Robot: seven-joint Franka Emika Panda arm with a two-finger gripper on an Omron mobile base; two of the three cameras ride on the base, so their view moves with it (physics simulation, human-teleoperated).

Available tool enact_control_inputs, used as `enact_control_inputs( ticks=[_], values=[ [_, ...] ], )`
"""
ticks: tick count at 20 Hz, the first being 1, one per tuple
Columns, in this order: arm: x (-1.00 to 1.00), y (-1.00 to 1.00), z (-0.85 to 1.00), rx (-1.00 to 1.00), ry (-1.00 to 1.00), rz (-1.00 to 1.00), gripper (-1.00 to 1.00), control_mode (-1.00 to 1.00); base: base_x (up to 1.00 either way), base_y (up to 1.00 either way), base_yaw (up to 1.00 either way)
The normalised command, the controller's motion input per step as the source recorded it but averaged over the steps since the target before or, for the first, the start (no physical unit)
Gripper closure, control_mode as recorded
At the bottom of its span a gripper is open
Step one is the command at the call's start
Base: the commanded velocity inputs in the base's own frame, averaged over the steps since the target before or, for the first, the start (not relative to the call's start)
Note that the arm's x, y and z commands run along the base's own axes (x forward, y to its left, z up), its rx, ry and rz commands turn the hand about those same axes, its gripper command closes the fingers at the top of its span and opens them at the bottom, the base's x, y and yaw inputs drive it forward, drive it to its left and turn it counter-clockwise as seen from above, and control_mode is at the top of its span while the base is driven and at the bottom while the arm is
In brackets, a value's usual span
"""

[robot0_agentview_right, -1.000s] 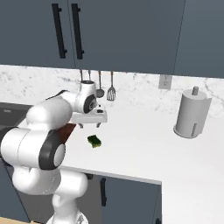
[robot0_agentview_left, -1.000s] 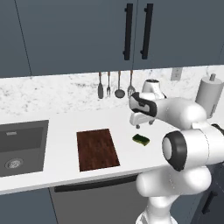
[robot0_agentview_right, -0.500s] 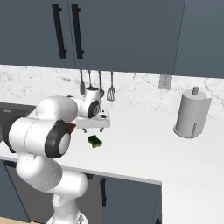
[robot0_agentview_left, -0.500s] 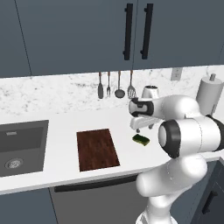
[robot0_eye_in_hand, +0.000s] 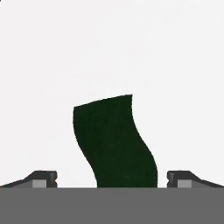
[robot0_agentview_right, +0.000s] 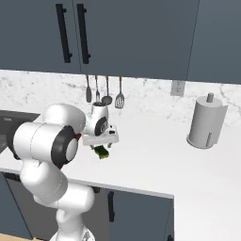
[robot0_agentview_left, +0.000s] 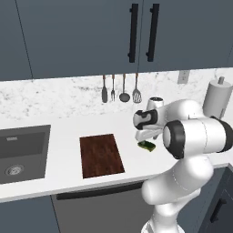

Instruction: Pick up the sponge from the counter and clean the cutting board by briefly scrubbing or pressing down on the cutting board. Once finished, release the sponge.

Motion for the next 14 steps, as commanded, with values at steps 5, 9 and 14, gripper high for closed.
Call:
enact_control_inputs(
  ticks=[5, 9, 14],
  values=[
    [0.06, 0.0, -0.3, 0.0, -0.01, 0.01, -1.0, -1.0, 0.0, 0.0, 0.0],
    [0.04, -0.02, -0.21, 0.0, -0.01, 0.01, -1.0, -1.0, 0.0, 0.0, 0.0],
    [0.03, 0.0, -0.2, 0.0, 0.0, 0.01, -1.0, -1.0, 0.0, 0.0, 0.0]
  ],
)
